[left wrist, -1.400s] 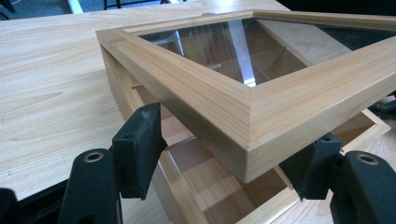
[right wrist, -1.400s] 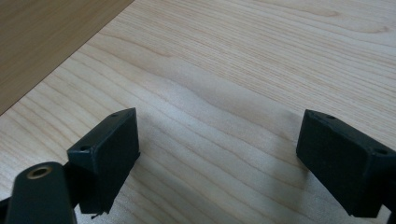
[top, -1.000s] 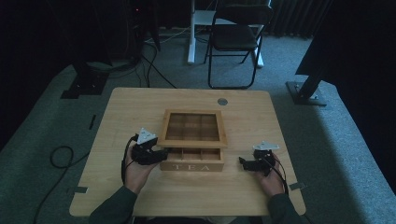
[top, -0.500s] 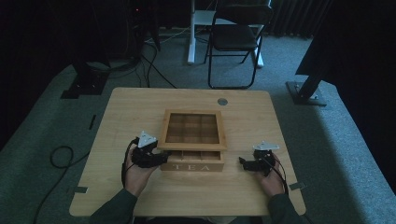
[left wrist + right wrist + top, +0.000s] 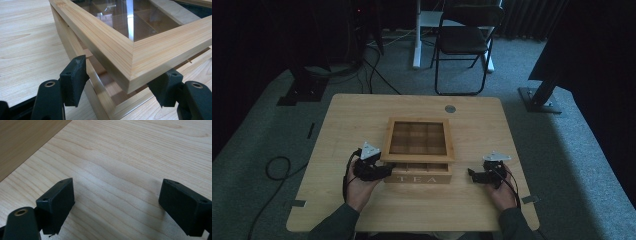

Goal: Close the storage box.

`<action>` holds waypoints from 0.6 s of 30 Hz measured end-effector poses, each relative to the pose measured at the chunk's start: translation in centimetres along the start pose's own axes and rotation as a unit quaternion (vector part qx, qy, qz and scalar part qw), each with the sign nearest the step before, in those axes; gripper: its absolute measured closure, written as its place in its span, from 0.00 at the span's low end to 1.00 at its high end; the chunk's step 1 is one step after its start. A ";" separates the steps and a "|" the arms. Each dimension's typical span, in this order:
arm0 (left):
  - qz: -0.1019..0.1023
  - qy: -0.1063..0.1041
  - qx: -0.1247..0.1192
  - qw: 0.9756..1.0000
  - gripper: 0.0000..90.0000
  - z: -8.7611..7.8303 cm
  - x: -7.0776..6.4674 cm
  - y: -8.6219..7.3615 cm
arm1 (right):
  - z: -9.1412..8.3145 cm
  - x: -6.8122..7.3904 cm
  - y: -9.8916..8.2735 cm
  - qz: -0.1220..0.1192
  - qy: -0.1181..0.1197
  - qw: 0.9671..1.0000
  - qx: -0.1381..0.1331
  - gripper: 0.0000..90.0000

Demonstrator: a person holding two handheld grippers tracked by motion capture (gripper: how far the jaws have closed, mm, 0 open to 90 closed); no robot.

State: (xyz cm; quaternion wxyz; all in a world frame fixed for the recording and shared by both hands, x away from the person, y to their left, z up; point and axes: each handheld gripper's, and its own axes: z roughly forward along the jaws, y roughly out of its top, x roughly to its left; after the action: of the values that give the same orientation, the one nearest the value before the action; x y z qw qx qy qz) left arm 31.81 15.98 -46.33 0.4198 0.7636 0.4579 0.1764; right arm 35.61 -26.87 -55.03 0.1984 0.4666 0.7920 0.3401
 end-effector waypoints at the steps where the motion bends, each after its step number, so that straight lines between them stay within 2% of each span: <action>1: 0.000 0.000 0.000 1.000 0.39 0.0 0.0 0.0 | 0.0 0.0 0.0 0.000 0.000 1.000 0.000 0.14; 18: 0.004 -0.002 0.011 1.000 0.40 0.3 -0.4 -0.7 | 0.0 0.0 0.0 0.000 0.000 1.000 0.000 0.14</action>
State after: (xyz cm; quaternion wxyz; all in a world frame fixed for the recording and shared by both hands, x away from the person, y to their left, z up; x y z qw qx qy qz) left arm 31.43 15.66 -47.00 0.4115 0.7702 0.4560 0.1719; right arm 35.60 -26.87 -55.03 0.1981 0.4666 0.7919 0.3403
